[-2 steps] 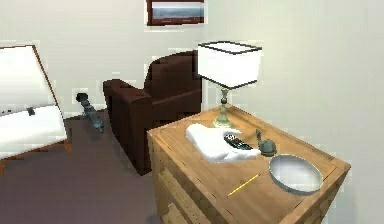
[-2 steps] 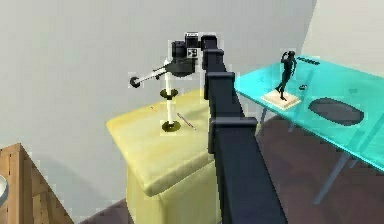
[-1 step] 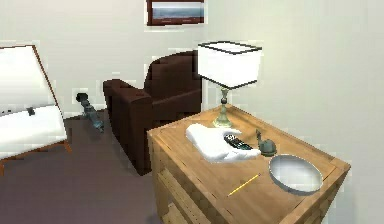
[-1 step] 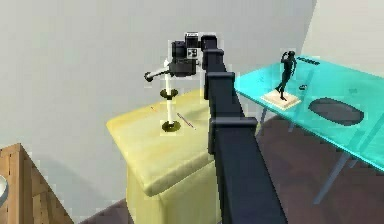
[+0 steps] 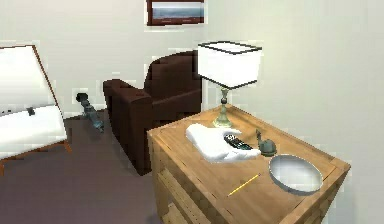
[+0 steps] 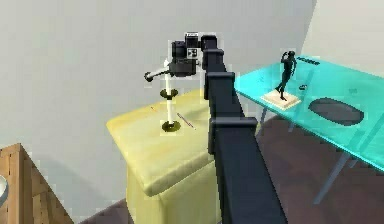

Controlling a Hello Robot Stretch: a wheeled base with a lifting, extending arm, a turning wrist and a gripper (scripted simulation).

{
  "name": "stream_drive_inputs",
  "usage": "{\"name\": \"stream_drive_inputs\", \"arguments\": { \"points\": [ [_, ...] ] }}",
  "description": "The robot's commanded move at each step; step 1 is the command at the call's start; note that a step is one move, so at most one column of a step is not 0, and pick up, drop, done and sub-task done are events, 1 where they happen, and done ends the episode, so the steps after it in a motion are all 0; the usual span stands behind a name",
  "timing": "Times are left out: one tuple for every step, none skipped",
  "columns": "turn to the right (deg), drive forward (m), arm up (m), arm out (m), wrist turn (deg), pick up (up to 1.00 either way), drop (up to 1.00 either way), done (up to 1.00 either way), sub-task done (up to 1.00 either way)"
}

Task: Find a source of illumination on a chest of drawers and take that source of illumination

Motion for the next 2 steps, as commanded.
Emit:
{"name": "stream_drive_inputs", "arguments": {
  "points": [
    [0.0,0.0,0.02,0.0,0.0,0.0,0.0,0.0,0.0],
    [0.0,0.0,0.0,0.0,0.0,0.0,0.0,1.0,0.0]
  ]
}}
